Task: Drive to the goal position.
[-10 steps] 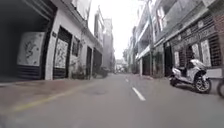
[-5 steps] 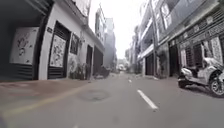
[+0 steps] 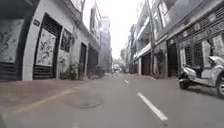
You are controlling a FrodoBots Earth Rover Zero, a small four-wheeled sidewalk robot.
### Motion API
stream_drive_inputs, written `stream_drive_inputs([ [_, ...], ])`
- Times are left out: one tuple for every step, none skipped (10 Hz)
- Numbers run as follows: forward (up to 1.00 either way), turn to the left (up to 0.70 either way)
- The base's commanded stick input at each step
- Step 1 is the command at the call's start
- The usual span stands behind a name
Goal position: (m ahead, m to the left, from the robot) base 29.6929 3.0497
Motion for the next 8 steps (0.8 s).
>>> stream_drive_inputs([
  [1.00,0.00],
  [1.00,0.00],
  [1.00,0.00],
  [1.00,-0.09],
  [1.00,-0.40],
  [1.00,-0.40],
  [1.00,-0.40],
  [1.00,-0.40],
])
